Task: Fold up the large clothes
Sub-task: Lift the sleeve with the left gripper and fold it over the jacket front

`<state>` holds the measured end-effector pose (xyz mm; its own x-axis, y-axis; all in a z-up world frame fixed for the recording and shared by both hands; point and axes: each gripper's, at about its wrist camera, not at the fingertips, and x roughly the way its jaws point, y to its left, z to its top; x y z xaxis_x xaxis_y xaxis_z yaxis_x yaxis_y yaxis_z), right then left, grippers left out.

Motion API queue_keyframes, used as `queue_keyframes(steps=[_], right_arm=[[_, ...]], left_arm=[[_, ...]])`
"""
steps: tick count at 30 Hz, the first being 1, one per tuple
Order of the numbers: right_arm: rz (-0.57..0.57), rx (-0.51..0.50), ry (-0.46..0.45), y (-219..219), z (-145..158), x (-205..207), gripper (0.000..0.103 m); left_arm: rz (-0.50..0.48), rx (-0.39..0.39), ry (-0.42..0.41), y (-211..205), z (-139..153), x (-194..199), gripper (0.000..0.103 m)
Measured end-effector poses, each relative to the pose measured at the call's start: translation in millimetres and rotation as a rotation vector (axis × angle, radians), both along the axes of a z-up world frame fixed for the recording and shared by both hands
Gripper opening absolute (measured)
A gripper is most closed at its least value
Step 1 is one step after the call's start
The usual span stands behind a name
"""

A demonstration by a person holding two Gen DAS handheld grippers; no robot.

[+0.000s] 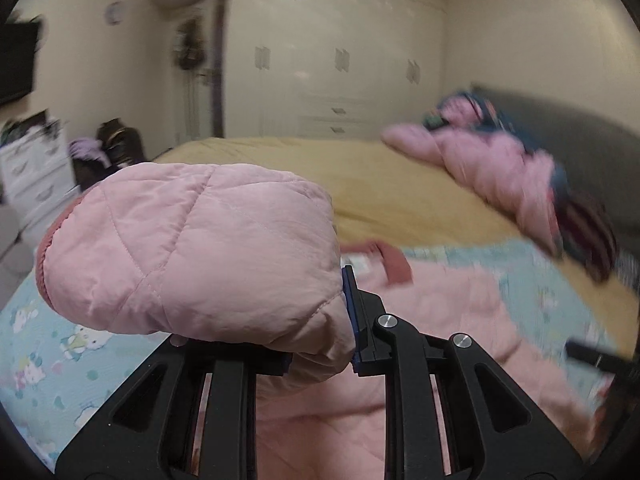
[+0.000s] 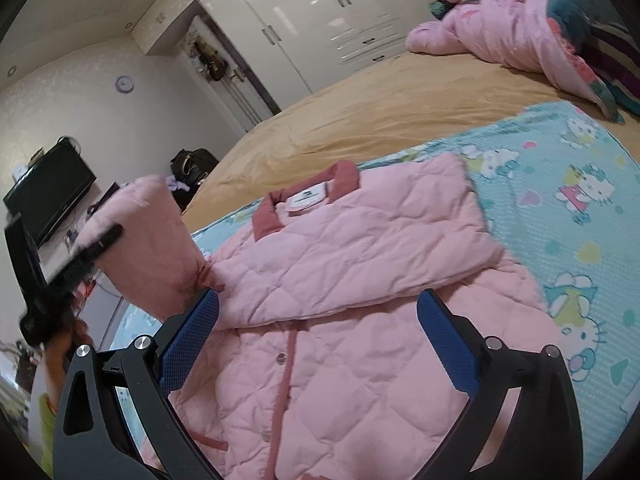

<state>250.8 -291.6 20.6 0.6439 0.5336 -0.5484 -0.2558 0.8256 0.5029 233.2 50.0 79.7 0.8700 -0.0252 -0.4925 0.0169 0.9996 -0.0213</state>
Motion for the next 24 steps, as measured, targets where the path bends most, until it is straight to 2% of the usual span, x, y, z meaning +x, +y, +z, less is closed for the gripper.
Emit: queue_keyframes(steps=[4,9,13,18,20,21,22,23,24], right_arm=[[-0.035,0.002,0.017,-16,-6,3,0.099],[-0.067,0.001,0.022,-31,-10,3,0.099],[-0.092,0.008,0.033,-42,-14,4,0.099],[-0.098,0.015,0.048,-45,-19,6,0.099],[-0.095,0.012,0.049,-44,-18,7,0.099],[-0.093,0.009,0.049,-42,-18,7,0.099],[-0.091,0.008,0.051,-41,-18,8,0.099],[-0.091,0.007,0.052,-40,-18,8,0.099],[-0.091,0.006,0.052,-39,-18,8,0.099]], left_arm=[[-0.078,0.086,0.083,-41,-29,9,0.013],[-0.196,0.202,0.208,-82,-80,16,0.013],[-0.238,0.236,0.267,-95,-109,17,0.014],[-0.275,0.250,0.293,-108,-128,14,0.023],[-0.291,0.242,0.295,-109,-132,11,0.036],[-0.306,0.215,0.298,-108,-132,9,0.047],[-0.320,0.180,0.296,-107,-131,6,0.054],[-0.329,0.157,0.288,-106,-129,2,0.067],[-0.337,0.140,0.271,-105,-127,-3,0.074]])
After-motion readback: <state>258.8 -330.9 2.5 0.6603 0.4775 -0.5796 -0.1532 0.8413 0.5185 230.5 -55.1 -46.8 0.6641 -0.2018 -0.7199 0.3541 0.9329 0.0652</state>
